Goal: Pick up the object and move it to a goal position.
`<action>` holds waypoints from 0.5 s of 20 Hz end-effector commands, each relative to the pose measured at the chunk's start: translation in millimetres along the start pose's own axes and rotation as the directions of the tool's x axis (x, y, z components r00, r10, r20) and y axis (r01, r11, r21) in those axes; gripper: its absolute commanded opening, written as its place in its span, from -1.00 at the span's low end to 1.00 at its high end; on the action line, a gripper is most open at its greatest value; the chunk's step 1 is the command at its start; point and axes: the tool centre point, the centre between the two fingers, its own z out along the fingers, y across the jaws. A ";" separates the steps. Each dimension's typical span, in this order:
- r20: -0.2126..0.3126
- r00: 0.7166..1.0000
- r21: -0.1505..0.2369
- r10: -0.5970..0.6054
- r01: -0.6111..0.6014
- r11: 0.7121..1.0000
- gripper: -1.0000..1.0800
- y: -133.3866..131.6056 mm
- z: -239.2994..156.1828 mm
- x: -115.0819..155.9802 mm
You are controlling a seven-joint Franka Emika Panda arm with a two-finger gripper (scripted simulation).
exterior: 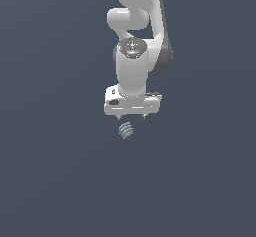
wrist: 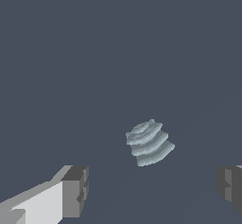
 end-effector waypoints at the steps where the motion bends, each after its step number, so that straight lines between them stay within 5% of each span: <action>1: 0.001 0.999 -0.002 -0.035 0.035 0.999 0.92 2.4 6.3 -1.1; 10: 0.007 0.972 -0.009 -0.235 0.235 0.972 0.92 13.8 39.9 -7.9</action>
